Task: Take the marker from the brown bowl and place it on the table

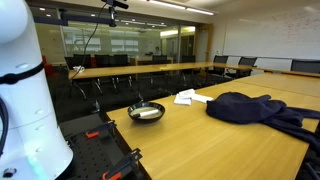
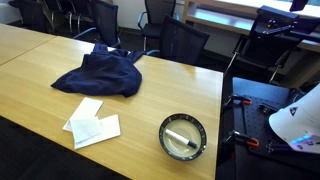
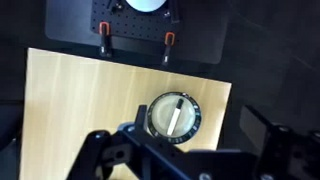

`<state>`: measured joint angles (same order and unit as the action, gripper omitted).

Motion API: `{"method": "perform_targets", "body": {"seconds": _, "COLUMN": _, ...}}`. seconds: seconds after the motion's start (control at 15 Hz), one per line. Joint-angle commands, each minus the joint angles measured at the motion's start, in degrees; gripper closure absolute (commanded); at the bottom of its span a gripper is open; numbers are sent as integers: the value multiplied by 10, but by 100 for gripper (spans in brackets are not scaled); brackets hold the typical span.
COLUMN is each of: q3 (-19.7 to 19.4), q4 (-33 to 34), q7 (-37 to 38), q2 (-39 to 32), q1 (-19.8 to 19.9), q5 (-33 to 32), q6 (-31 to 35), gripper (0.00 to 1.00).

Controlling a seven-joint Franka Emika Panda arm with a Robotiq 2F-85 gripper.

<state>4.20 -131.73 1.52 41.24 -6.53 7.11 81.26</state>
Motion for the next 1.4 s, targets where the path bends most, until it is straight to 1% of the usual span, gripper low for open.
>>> {"method": "perform_targets", "body": {"seconds": 0.0, "q3": 5, "q4": 2, "q7": -4, "q2": 0, "q1": 8, "q5": 3, "q6": -2, "gripper": 0}}
{"method": "perform_targets", "body": {"seconds": 0.2, "q3": 5, "q4": 2, "q7": -4, "q2": 0, "q1": 8, "q5": 3, "q6": -2, "gripper": 0}}
{"method": "perform_targets", "body": {"seconds": 0.33, "q3": 8, "q4": -14, "q7": -7, "q2": -2, "q1": 7, "q5": 8, "q6": 35, "gripper": 0}}
{"method": "perform_targets", "body": {"seconds": 0.47, "q3": 16, "q4": -41, "q7": -2, "q2": -12, "q1": 7, "q5": 10, "q6": 109, "gripper": 0}}
{"method": "perform_targets", "body": {"seconds": 0.6, "q3": 25, "q4": -75, "q7": -2, "q2": -42, "q1": 7, "q5": 3, "q6": 213, "gripper": 0}}
{"method": "perform_targets", "body": {"seconds": 0.8, "q3": 18, "q4": -103, "q7": -55, "q2": -128, "q1": -8, "q5": -10, "q6": 302, "gripper": 0}}
{"method": "perform_targets", "body": {"seconds": 0.87, "q3": 20, "q4": -106, "q7": -55, "q2": -158, "q1": -5, "q5": -13, "q6": 320, "gripper": 0}}
{"method": "perform_targets", "body": {"seconds": 1.07, "q3": 29, "q4": -104, "q7": -19, "q2": -251, "q1": 1, "q5": -9, "q6": 377, "gripper": 0}}
{"method": "perform_targets", "body": {"seconds": 1.33, "q3": 25, "q4": -96, "q7": 0, "q2": -354, "q1": 0, "q5": 8, "q6": 443, "gripper": 0}}
